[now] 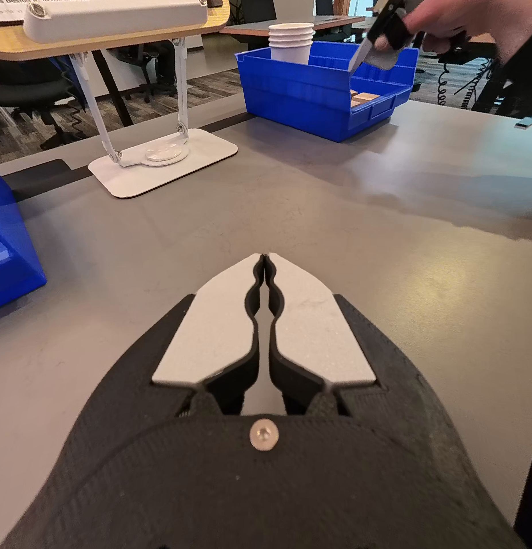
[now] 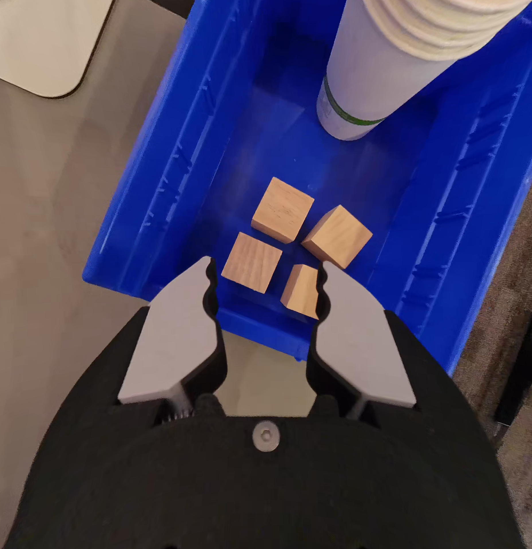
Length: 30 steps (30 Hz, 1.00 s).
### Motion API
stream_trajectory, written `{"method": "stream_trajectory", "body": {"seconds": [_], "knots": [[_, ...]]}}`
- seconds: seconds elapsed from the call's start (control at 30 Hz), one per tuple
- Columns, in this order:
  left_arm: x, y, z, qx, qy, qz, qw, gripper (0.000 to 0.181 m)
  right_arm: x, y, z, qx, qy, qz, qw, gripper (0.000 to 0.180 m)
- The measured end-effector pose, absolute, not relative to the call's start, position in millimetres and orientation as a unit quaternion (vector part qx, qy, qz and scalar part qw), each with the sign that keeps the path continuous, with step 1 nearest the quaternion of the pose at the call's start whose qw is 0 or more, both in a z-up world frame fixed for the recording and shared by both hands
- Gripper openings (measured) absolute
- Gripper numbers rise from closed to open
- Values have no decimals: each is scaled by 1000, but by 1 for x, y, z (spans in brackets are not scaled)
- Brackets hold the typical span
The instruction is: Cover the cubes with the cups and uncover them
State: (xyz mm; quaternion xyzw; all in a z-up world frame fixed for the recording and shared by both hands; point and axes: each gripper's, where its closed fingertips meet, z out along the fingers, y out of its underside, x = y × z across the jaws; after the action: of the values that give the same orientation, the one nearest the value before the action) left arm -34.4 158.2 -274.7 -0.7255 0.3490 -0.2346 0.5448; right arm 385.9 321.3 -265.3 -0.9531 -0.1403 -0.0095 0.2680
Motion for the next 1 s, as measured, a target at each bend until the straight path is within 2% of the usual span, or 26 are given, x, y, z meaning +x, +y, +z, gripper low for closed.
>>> {"method": "stream_trajectory", "body": {"seconds": [0.3,0.43,0.6,1.0], "knots": [[-35,155,-273,-722,348,-233,551,0,384,324,-308,-967,-139,-27,210,74],[-36,155,-273,-724,346,-238,547,0,380,326,-316,-970,-139,-13,200,68],[-36,156,-273,-724,346,-237,547,0,376,328,-315,-969,-143,-4,203,45],[-36,156,-273,-724,346,-238,548,0,381,328,-315,-970,-139,-7,197,45]]}}
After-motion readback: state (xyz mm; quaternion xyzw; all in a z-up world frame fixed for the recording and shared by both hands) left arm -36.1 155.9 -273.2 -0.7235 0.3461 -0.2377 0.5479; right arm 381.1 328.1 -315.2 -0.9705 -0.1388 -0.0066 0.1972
